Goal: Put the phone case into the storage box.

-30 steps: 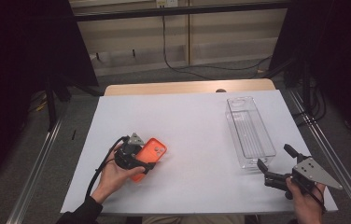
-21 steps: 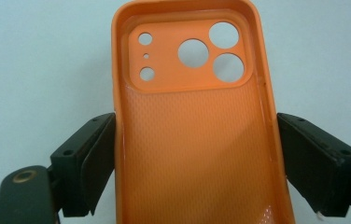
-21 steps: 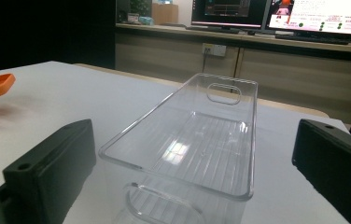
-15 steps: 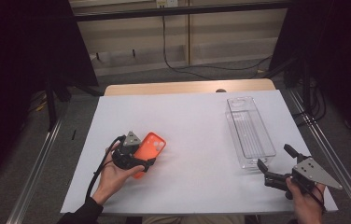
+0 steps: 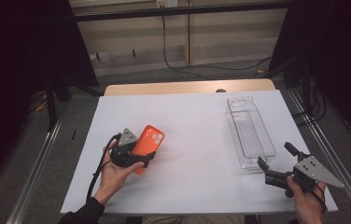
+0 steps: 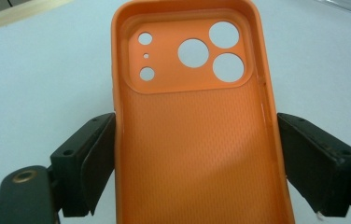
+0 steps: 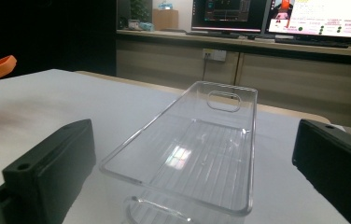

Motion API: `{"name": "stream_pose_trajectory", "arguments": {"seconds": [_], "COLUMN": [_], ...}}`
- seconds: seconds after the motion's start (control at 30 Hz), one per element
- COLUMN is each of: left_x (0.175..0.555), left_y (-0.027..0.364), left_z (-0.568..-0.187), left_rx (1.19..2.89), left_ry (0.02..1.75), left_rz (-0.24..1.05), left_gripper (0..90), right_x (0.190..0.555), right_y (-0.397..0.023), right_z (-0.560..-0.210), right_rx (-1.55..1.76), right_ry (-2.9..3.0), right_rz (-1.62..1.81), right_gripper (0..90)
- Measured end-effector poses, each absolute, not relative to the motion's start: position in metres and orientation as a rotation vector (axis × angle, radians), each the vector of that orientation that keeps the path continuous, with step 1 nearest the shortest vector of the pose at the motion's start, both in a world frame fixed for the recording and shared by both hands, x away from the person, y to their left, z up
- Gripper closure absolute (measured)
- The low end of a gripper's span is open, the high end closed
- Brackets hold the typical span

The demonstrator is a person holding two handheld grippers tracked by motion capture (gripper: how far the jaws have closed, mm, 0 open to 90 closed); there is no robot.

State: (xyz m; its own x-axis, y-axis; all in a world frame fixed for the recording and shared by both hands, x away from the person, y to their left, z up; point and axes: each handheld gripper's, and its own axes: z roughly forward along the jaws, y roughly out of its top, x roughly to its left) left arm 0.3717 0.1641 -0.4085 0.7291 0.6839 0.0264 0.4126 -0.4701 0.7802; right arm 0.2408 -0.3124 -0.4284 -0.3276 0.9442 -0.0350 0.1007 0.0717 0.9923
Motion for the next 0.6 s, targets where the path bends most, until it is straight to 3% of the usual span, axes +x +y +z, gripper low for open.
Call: {"name": "stream_pose_trajectory", "arguments": {"seconds": [0.6], "left_x": [0.373], "left_y": [0.127], "left_z": [-0.409], "left_rx": [2.103], "left_ry": [0.770], "left_rz": [0.433], "left_gripper": [15.7], "right_x": [0.260], "right_y": [-0.285], "right_z": [-0.417], "right_rx": [1.036], "right_ry": [1.660], "right_rz": [1.388], "right_gripper": [0.0]}}
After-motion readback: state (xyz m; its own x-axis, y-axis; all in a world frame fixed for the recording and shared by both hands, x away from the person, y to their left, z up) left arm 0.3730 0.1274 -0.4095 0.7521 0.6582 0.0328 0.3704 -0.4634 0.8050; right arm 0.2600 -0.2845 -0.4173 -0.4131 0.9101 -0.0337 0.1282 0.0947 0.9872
